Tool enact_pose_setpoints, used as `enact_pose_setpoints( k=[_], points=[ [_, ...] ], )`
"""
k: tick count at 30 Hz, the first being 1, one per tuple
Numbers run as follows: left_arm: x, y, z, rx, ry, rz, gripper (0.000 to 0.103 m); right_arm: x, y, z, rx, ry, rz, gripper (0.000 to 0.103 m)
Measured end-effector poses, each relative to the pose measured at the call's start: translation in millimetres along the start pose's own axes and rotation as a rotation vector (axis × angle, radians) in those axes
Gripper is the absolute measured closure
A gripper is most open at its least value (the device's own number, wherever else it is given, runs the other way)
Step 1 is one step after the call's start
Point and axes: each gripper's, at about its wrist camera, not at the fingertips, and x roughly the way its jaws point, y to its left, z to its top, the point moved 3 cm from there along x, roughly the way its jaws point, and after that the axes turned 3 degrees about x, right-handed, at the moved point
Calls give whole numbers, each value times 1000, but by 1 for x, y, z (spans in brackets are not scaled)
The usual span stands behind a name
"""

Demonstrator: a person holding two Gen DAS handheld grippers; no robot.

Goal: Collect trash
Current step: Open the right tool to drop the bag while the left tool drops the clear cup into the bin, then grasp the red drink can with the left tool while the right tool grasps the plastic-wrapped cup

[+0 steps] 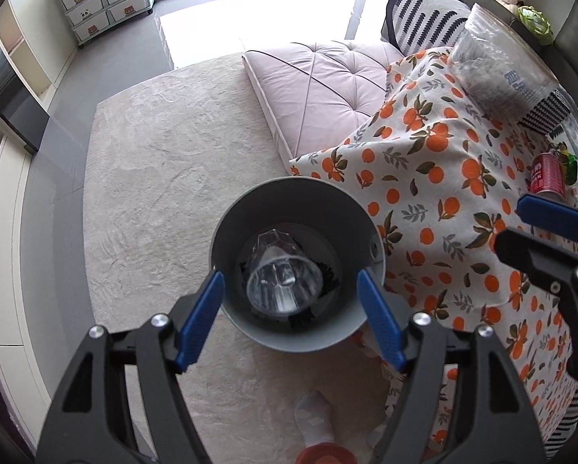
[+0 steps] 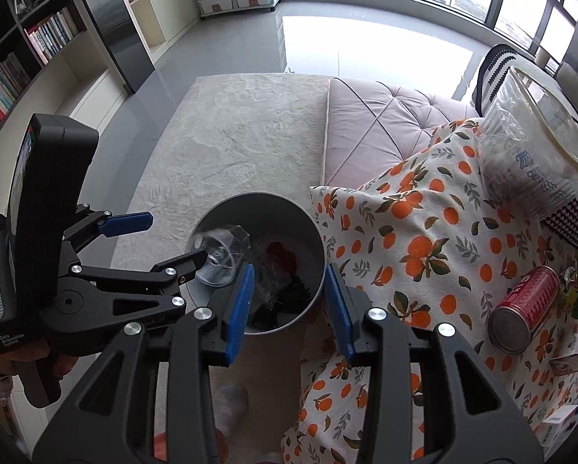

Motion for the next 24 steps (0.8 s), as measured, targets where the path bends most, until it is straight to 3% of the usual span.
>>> enact_pose_setpoints(
  k=[11, 24],
  points=[
    [-18, -58, 0, 87, 28, -39, 29, -31, -53, -20, 114, -26, -50, 66],
    [-47, -187, 33, 267, -29, -124, 29, -97, -157, -73, 311, -74, -164, 66]
  ],
)
